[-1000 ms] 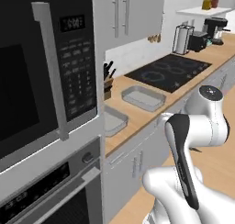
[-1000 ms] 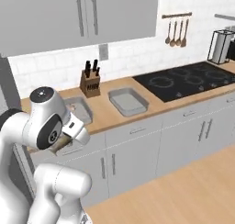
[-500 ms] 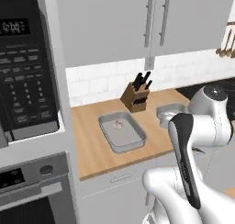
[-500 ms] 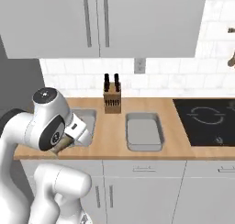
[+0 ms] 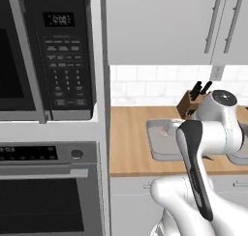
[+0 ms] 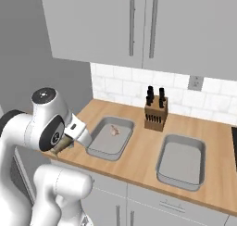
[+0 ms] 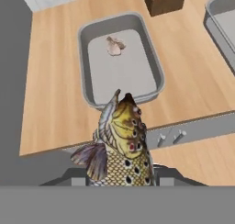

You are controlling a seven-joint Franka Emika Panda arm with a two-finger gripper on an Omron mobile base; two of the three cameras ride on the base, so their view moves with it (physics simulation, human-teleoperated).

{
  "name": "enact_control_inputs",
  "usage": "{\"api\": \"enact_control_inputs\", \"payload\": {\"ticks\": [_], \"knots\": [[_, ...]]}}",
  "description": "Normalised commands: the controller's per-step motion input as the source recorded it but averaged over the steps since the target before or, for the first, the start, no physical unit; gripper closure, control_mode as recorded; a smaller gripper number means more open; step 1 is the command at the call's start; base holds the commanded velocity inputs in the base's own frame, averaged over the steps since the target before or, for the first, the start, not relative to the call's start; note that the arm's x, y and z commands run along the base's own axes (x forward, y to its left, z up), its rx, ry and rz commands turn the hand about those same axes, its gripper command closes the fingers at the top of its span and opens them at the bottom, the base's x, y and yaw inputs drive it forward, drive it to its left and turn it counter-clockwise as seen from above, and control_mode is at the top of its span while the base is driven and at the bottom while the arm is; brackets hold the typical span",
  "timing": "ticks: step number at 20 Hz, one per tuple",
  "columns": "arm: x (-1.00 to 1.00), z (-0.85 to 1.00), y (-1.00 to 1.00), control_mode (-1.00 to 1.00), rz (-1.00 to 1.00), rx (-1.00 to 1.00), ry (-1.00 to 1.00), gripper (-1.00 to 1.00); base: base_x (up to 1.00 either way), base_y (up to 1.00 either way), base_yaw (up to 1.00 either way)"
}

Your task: Place one garlic and one fish in each tupperware on the nearby counter, to pack two identical lunches.

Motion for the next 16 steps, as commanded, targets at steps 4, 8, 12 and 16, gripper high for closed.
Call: {"api": "enact_control_inputs", "payload": {"ticks": [4, 8, 12, 16], "knots": [[0.0, 0.0, 0.0, 1.0, 0.0, 0.0, 0.0, 1.0, 0.1, -0.07, 0.05], [0.0, 0.0, 0.0, 1.0, 0.0, 0.0, 0.0, 1.0, 0.28, -0.28, 0.0], [0.0, 0.0, 0.0, 1.0, 0.0, 0.0, 0.0, 1.0, 0.37, -0.35, -0.05], [0.0, 0.0, 0.0, 1.0, 0.0, 0.0, 0.0, 1.0, 0.38, -0.28, -0.06]]}}
